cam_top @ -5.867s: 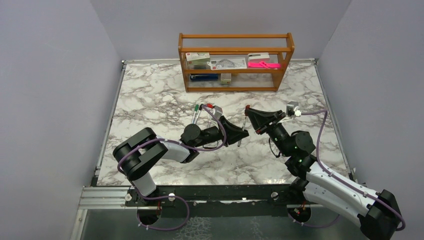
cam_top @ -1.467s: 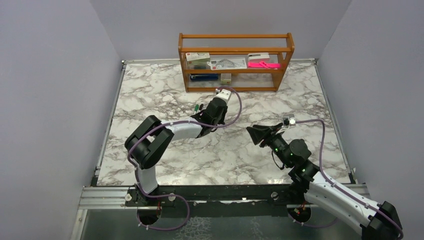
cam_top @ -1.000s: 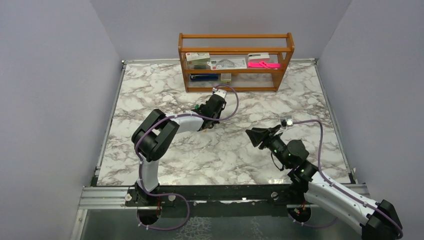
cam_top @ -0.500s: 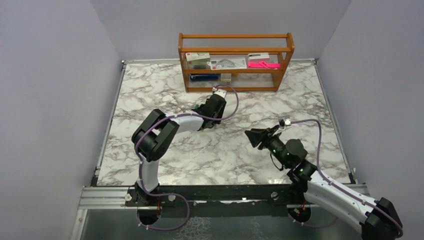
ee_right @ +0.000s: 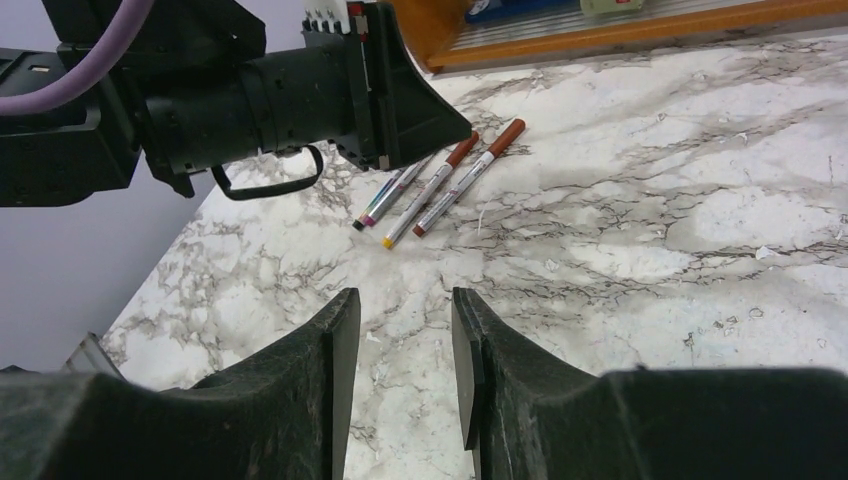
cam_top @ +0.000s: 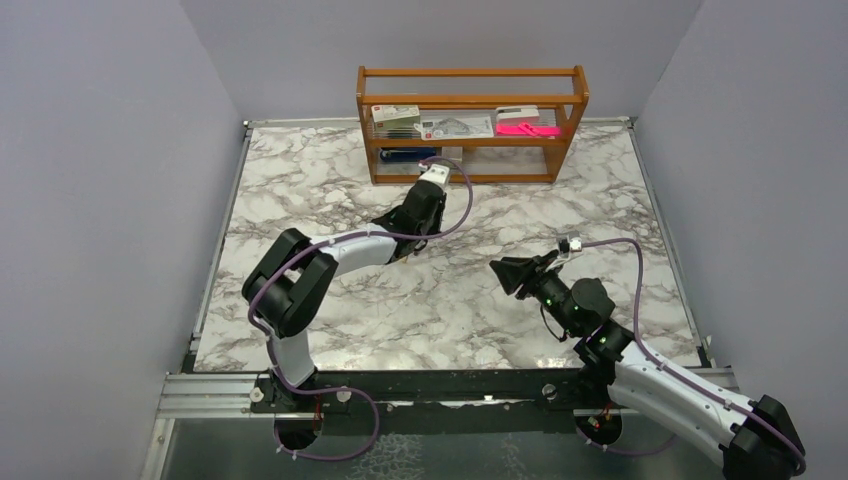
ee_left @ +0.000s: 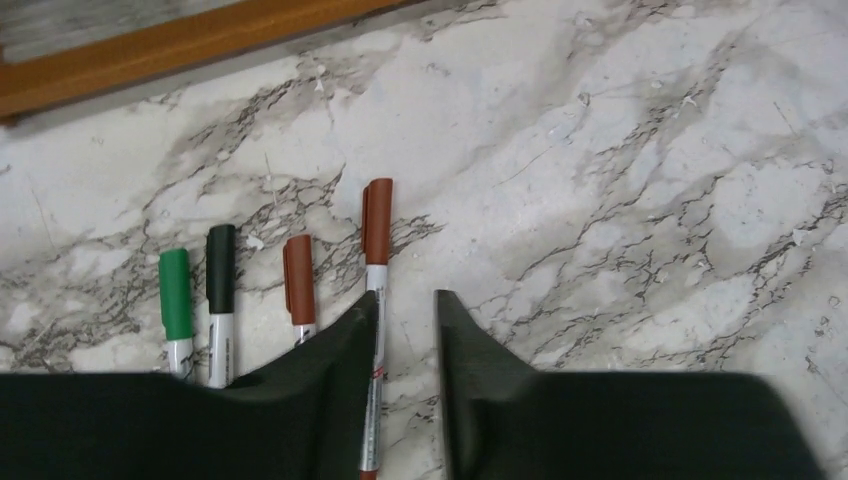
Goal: Insert the pens into the pen caps
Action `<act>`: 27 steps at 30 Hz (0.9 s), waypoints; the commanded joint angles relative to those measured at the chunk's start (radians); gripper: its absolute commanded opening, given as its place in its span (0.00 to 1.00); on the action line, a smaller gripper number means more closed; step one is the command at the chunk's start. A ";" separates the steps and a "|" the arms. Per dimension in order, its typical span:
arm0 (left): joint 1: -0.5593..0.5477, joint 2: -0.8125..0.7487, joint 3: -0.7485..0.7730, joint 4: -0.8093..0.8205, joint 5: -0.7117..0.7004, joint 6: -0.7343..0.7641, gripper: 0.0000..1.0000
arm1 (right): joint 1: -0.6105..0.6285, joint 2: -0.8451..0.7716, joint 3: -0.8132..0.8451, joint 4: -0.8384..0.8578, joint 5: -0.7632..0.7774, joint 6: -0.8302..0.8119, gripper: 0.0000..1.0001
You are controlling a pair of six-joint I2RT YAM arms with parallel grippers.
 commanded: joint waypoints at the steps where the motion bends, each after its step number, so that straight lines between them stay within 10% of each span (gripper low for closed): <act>1: -0.002 0.000 0.031 0.064 0.094 -0.009 0.15 | 0.005 -0.010 -0.011 0.013 -0.004 0.006 0.38; 27: 0.024 0.187 0.097 -0.076 -0.068 -0.073 0.00 | 0.005 -0.081 -0.034 -0.039 0.023 0.024 0.32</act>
